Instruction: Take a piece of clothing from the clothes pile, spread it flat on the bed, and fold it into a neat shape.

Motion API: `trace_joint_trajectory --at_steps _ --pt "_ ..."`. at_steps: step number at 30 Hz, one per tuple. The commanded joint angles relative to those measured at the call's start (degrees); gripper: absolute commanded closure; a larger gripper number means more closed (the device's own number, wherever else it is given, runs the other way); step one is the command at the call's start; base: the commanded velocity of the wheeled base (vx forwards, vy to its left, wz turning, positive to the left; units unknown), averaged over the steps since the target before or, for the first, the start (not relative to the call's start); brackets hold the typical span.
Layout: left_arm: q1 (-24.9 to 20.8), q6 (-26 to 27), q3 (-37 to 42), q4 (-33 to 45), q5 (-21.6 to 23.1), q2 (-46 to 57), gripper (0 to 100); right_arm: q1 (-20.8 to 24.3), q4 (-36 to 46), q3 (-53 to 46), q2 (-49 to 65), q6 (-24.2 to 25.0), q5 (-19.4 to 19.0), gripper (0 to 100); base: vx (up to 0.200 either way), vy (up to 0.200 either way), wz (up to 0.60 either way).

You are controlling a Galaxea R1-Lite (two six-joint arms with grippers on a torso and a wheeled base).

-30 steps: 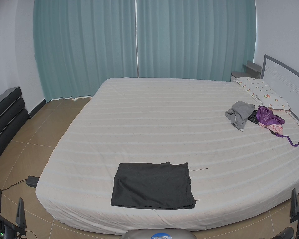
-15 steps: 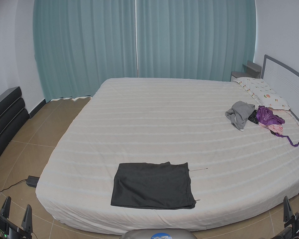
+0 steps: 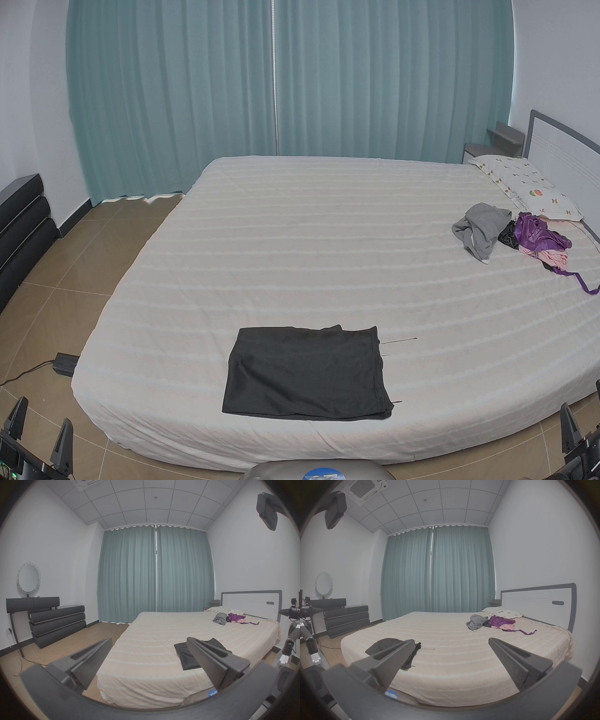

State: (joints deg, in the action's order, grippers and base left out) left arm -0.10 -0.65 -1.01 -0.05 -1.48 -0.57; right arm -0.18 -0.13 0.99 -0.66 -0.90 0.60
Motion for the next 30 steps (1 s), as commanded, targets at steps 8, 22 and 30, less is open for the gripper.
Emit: trace_joint_trajectory --at_steps 8,22,30 --pt "0.0 0.0 1.0 0.0 -0.1 0.6 0 0.1 -0.1 -1.0 0.6 0.1 -1.0 0 0.0 0.0 0.0" --pt "0.0 0.4 1.0 0.0 0.3 0.6 0 0.6 0.0 -1.0 -0.4 0.1 -1.1 0 0.0 0.0 0.0" --pt "0.0 0.5 1.0 0.0 0.3 0.6 0 0.4 0.1 -1.0 -1.1 0.2 -1.1 0 0.0 0.0 0.0"
